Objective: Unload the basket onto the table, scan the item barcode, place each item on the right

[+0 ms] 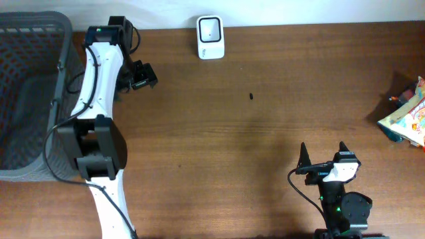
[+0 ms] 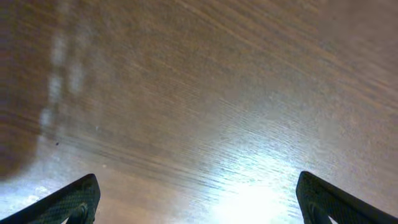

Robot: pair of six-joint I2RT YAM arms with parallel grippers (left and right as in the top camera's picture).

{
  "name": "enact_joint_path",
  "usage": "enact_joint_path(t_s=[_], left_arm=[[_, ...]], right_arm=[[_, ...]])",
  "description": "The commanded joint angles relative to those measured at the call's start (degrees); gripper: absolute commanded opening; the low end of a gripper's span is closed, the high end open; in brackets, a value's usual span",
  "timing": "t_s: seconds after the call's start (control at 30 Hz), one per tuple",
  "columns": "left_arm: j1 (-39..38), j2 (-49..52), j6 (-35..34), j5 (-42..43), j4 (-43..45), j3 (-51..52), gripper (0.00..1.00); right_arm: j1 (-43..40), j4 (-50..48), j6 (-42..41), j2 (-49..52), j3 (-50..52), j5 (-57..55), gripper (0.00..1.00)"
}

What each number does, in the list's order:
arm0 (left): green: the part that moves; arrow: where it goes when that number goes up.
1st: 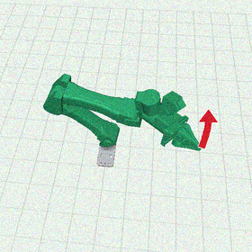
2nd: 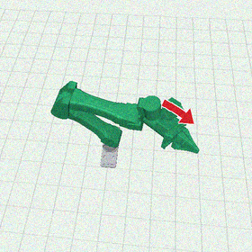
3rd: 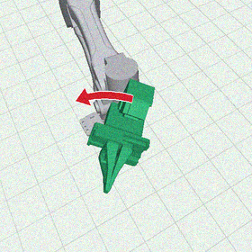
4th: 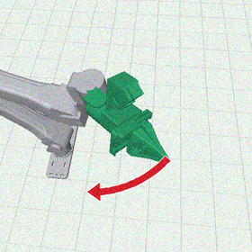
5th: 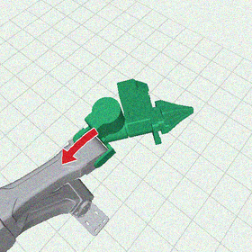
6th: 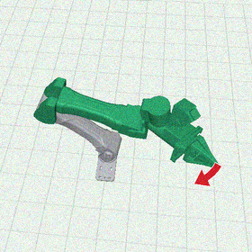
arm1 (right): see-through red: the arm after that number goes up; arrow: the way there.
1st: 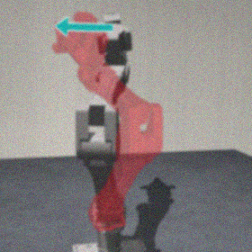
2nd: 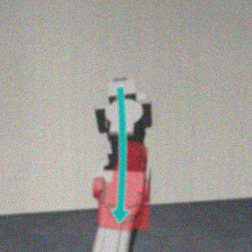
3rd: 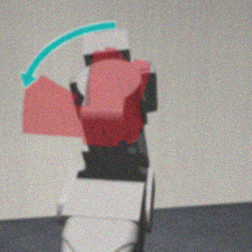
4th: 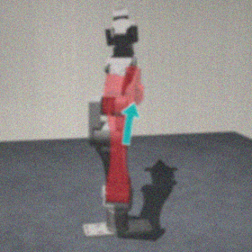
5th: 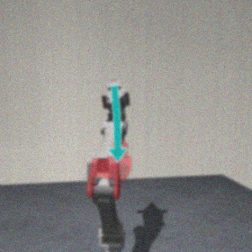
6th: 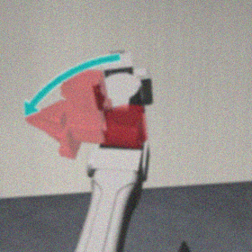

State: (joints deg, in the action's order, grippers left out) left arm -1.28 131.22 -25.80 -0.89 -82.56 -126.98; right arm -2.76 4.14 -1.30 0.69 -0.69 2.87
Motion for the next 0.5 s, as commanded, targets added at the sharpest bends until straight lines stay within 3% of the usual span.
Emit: enact_joint_path(t_s=[0.0, 0.17, 0.3, 0.47], left_arm=[[-1.92, -12.04, 0.46, -0.72, 2.99, -0.35, 0.99], [-6.58, -25.29, 3.58, -8.63, 8.41, 11.02, 0.99], [-6.82, -37.57, 4.74, -8.59, 18.34, 32.70, 0.99], [-6.82, -57.94, 15.63, -6.36, 38.51, 59.93, 0.99]], right_arm=[[0.50, 0.22, 0.02, -0.50, 0.37, -0.55, 0.99], [0.50, 0.22, 0.02, -0.50, 0.37, -0.55, 0.98], [0.50, 0.22, 0.02, -0.50, 0.37, -0.55, 0.99], [0.50, 0.22, 0.02, -0.50, 0.37, -0.55, 0.99]])
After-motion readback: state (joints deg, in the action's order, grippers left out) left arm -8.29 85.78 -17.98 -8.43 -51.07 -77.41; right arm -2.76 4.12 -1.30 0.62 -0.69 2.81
